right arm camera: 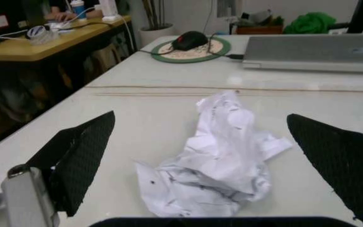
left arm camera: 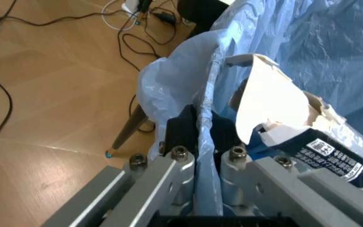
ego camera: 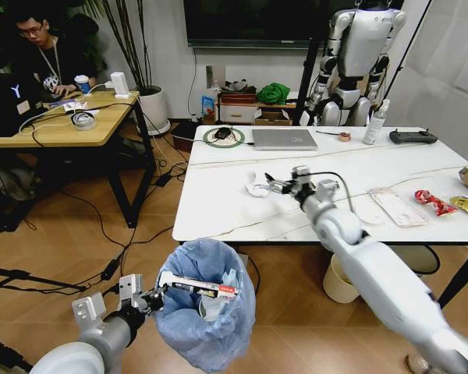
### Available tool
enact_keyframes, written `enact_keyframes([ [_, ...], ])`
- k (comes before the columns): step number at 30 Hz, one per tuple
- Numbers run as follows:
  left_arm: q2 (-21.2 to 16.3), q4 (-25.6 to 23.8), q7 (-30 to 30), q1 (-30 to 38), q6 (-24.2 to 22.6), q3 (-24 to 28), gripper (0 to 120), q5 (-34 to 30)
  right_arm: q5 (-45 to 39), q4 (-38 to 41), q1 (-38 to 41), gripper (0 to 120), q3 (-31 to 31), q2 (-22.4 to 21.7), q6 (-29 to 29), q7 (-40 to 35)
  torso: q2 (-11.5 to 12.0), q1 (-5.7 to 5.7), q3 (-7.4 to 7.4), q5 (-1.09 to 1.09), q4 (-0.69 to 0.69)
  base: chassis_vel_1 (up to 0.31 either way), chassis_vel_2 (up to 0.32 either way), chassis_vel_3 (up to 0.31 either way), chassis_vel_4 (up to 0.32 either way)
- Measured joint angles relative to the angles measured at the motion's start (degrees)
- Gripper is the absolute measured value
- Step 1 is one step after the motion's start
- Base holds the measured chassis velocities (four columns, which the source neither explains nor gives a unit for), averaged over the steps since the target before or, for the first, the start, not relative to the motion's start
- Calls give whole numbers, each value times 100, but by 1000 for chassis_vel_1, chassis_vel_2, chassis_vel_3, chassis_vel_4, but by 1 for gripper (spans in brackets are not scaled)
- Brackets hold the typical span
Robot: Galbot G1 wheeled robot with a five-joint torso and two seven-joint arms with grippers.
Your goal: Pick up the trash bin and place the trash from the table into it.
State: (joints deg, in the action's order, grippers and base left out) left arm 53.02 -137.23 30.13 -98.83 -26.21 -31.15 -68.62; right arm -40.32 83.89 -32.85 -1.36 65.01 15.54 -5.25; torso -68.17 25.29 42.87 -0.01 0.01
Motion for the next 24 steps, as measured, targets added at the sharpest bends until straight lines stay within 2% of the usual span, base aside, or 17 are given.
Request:
enact_keyframes([
  [1, 0, 0, 0, 0, 0, 0, 0, 0, 0, 0, 0, 100, 0, 0, 0, 0, 0, 0, 0, 0, 0, 0, 0, 0, 0],
  [3, -7, -1, 0, -16, -1, -33, 0, -3, 19, -424, 235, 100, -86, 412, 134, 56, 0, 0, 0, -1, 0, 0, 0, 0, 0],
  [7, -12, -2, -16, -53, -1, -75, 0, -4, 48, -778, 415, 100, -118, 706, 240, 97, 0, 0, 0, -1, 0, 0, 0, 0, 0],
  [14, -19, -16, -43, -57, -1, -95, 0, -8, 382, -1244, 532, 100, -56, 875, 284, 163, 0, 0, -1, -1, -3, 0, 0, 0, 0],
  [24, -2, -19, -65, -78, 3, -98, 0, 6, 523, -1523, 640, 100, -8, 973, 252, 192, -2, -1, -1, 1, -2, 0, 0, 0, 0],
])
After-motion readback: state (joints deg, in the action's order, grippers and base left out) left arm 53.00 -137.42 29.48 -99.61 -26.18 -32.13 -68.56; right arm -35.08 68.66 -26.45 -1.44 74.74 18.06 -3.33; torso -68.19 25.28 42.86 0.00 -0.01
